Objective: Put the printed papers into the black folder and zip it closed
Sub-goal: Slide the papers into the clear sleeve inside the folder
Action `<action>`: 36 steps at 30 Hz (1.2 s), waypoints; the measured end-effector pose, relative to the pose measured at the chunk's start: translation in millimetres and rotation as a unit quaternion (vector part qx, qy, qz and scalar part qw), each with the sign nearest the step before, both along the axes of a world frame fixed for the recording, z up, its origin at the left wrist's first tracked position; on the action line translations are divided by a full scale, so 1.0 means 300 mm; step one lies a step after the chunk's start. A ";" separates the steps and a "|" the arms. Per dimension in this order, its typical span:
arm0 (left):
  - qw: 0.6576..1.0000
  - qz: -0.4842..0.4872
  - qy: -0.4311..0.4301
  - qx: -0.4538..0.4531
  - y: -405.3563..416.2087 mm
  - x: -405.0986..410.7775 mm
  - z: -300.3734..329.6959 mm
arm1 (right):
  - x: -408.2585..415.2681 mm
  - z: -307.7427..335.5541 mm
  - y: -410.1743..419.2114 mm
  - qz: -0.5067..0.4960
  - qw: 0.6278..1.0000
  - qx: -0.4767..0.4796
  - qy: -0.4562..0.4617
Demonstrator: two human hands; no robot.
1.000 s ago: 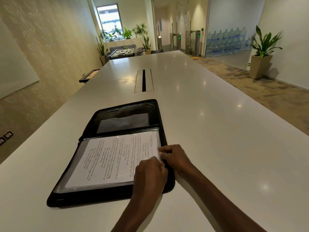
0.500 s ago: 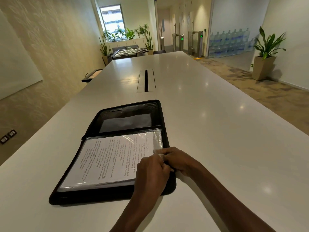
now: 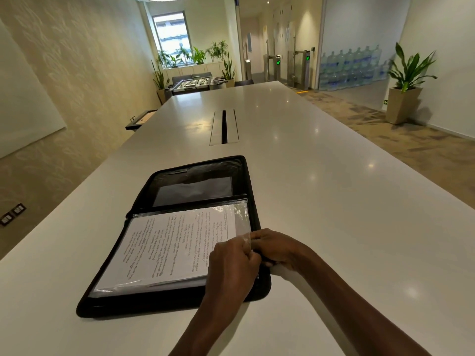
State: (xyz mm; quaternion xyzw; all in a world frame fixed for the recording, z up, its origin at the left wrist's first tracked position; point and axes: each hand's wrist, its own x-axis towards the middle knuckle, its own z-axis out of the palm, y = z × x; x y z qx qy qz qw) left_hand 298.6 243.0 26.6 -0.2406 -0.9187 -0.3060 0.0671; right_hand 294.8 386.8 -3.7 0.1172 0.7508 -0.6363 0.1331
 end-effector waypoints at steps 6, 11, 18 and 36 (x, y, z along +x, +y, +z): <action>0.998 -0.005 -0.051 0.025 -0.030 -0.032 0.019 | 0.068 0.042 0.034 0.058 0.998 -0.015 -0.021; 0.994 0.044 -0.077 0.061 -0.124 -0.140 0.031 | 0.107 0.034 0.029 0.109 0.993 0.008 -0.043; 0.991 0.099 -0.006 -0.089 -0.307 -0.277 -0.039 | 0.151 0.003 -0.015 0.003 0.997 0.076 0.011; 0.997 0.012 0.038 -0.073 -0.491 -0.402 -0.116 | 0.027 0.060 -0.271 -0.230 0.850 0.410 0.235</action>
